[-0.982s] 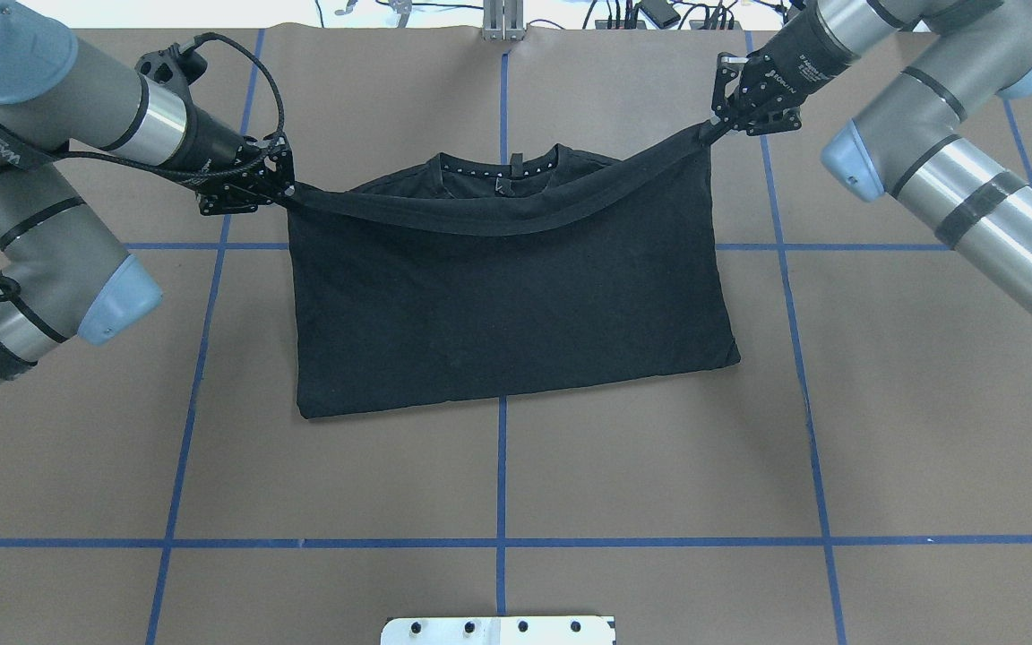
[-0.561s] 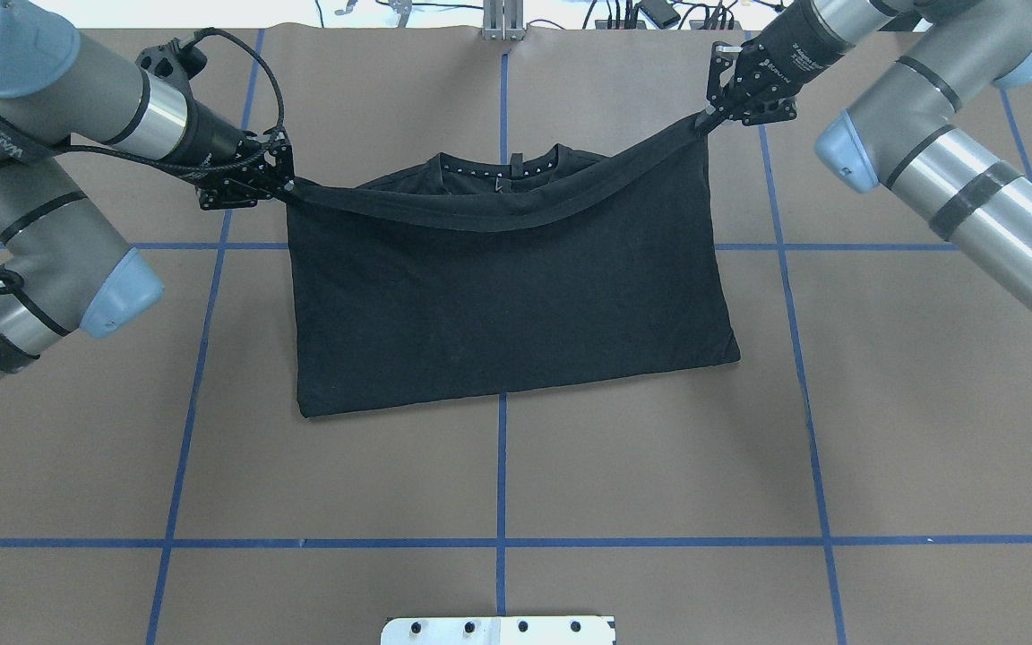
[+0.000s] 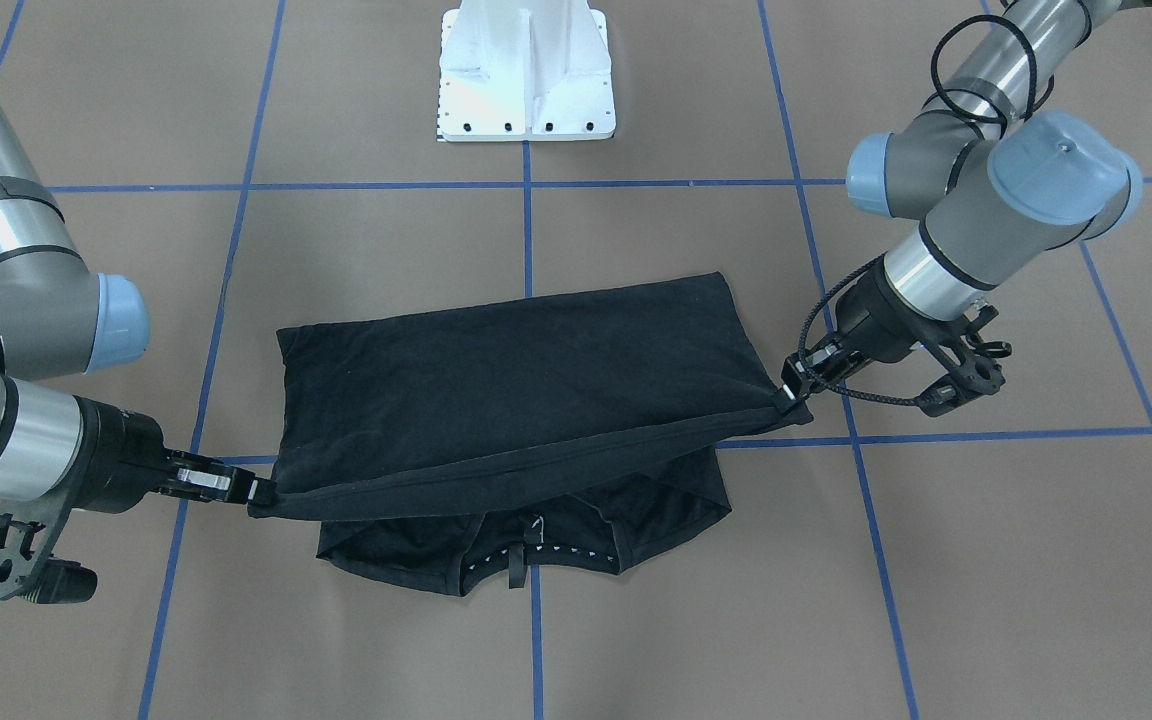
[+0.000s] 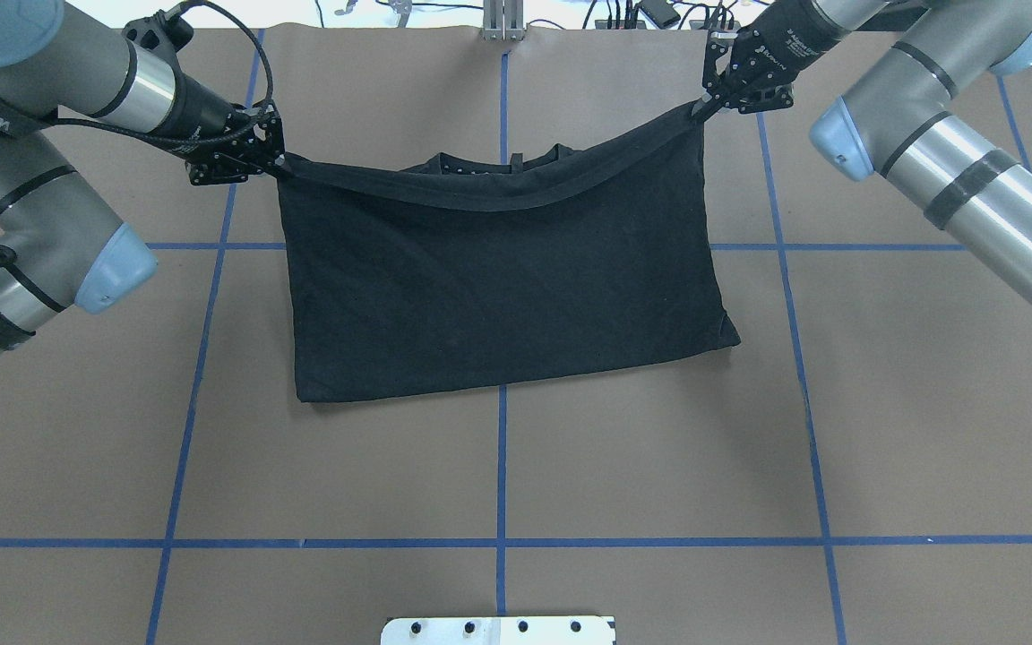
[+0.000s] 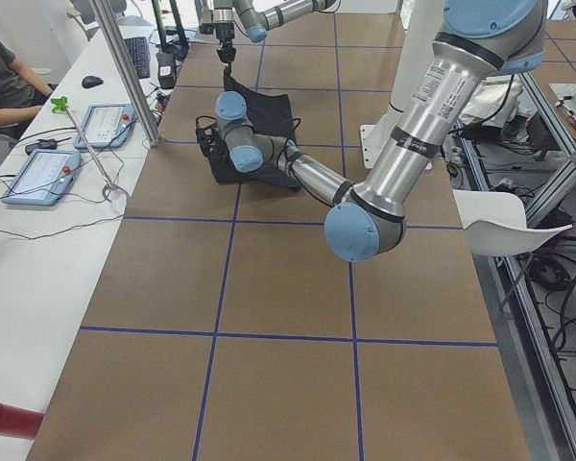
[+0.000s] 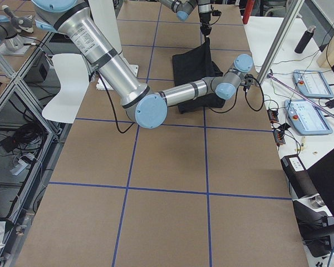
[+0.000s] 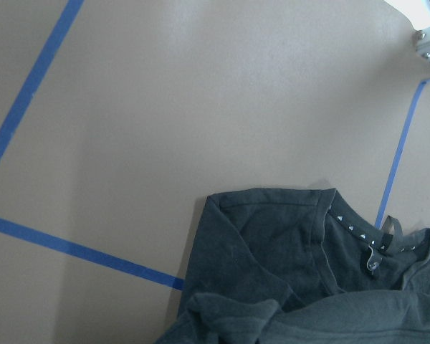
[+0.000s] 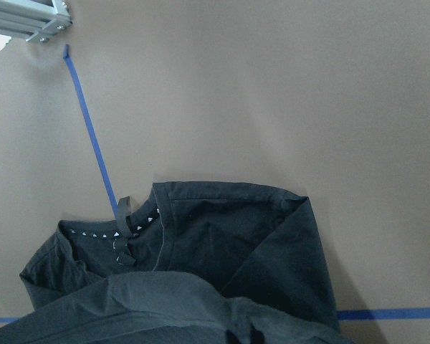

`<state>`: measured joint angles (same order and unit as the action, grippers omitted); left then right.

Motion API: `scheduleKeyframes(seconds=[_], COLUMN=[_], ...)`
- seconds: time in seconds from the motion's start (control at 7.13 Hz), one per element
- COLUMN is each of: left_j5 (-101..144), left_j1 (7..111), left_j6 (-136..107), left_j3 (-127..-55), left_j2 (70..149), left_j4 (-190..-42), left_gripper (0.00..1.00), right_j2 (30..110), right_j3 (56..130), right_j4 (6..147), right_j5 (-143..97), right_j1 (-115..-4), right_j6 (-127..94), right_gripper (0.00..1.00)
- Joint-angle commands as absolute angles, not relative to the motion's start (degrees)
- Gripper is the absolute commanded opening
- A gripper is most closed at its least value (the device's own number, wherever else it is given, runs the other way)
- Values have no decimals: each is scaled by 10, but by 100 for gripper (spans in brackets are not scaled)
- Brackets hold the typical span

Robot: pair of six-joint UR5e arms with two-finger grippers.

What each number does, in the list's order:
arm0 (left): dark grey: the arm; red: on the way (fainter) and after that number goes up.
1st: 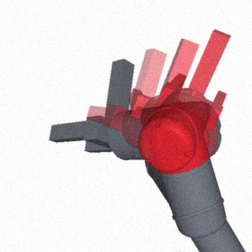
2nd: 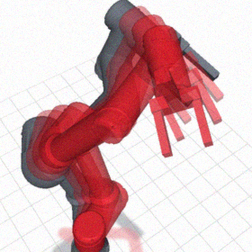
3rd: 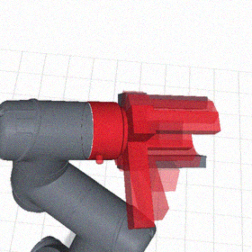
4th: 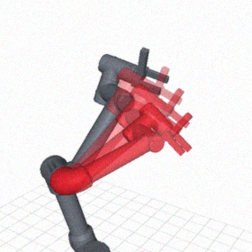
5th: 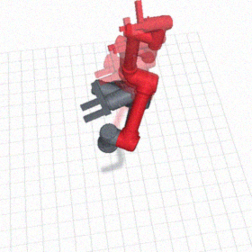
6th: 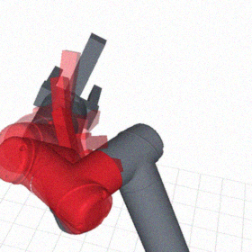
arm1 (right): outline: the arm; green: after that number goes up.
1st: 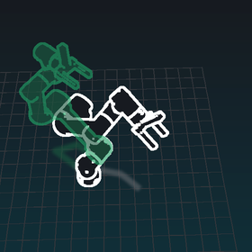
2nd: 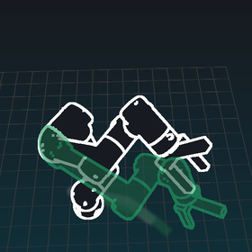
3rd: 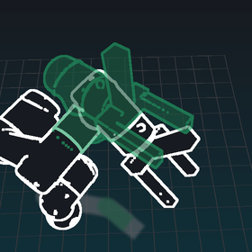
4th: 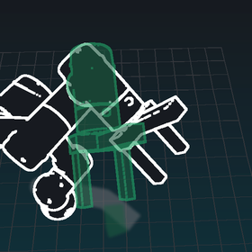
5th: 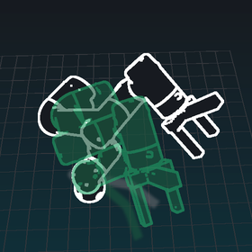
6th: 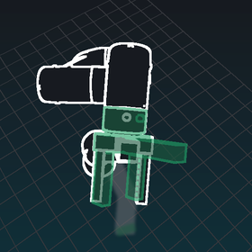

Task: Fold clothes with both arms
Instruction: 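Lower the held hem with both grippers onto the collar edge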

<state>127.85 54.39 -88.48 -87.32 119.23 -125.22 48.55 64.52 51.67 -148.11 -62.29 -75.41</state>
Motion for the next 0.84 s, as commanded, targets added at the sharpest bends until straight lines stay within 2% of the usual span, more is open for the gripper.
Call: scheduleKeyframes(seconds=[0.0,0.7], left_j5=[1279,1278], left_j1=[542,545], left_j6=[-884,-859], left_j3=[-846,-824], left_j2=[1201,1198], left_j4=[-1259,-1260], left_gripper=[0,0], right_j2=[486,491], right_j3=[631,603], right_j4=[517,517], right_j5=[-1472,-1463], right_j1=[-623,-622], right_j6=[-750,-749], right_gripper=[0,0])
